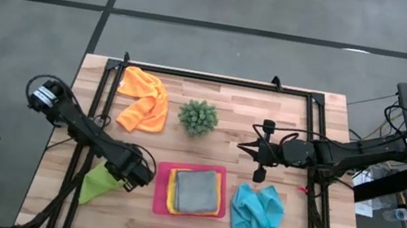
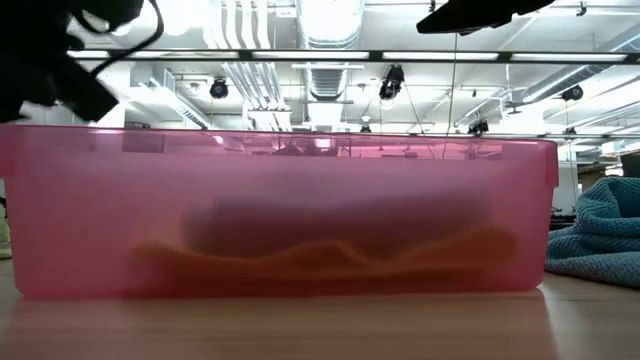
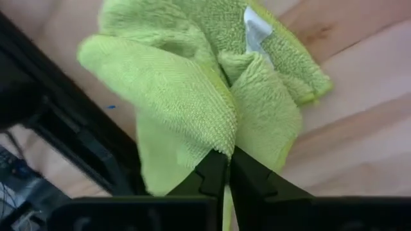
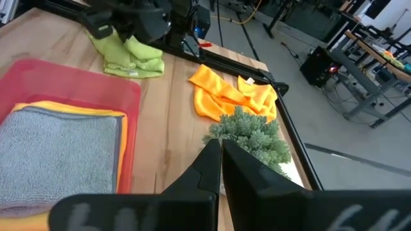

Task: Fold microfiber towels
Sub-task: Fold the green microfiber cloth

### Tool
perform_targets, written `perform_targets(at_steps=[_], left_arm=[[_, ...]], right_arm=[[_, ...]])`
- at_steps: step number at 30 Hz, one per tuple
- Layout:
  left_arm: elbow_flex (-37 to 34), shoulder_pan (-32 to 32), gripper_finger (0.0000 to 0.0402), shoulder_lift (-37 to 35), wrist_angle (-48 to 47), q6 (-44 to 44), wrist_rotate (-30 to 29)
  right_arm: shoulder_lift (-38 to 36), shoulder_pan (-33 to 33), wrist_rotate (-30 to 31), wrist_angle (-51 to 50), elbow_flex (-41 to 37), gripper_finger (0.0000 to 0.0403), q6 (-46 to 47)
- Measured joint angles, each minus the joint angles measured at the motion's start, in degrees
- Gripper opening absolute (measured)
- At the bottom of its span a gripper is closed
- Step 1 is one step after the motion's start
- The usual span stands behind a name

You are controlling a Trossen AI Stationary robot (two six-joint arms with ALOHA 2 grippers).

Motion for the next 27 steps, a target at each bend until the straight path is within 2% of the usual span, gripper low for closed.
perform_targets(at_steps=[3,8,13,17,20,23,27], left_arm=[[3.71,0.01,0.0001,-2.52,-4.58,1.88,-3.37],[11.62,-0.09,0.0001,-8.15,-9.39,6.52,-14.66],[17.23,-1.44,0.0,-13.7,-6.12,15.62,-29.9],[17.03,-2.16,0.0,-17.97,3.21,26.99,-38.92],[16.79,-2.16,0.0,-19.96,8.46,32.62,-43.03],[16.71,-2.15,0.0,-21.06,11.09,34.3,-47.24],[16.71,-2.13,0.0,-21.41,15.58,36.32,-53.33]], right_arm=[[0.0,0.0,0.0,0.0,0.0,0.0009,0.0],[0.0,-0.01,0.0,0.02,0.02,0.0009,0.02],[0.22,-0.02,-0.01,0.46,0.04,0.0009,0.97],[2.01,-0.05,-0.56,4.41,-0.07,0.0013,2.39],[4.78,-0.66,-4.18,9.61,-0.11,0.0033,2.12],[8.25,-1.64,-7.46,15.94,0.12,0.0065,2.12],[13.7,-2.67,-7.56,25.84,0.24,0.0116,0.59]])
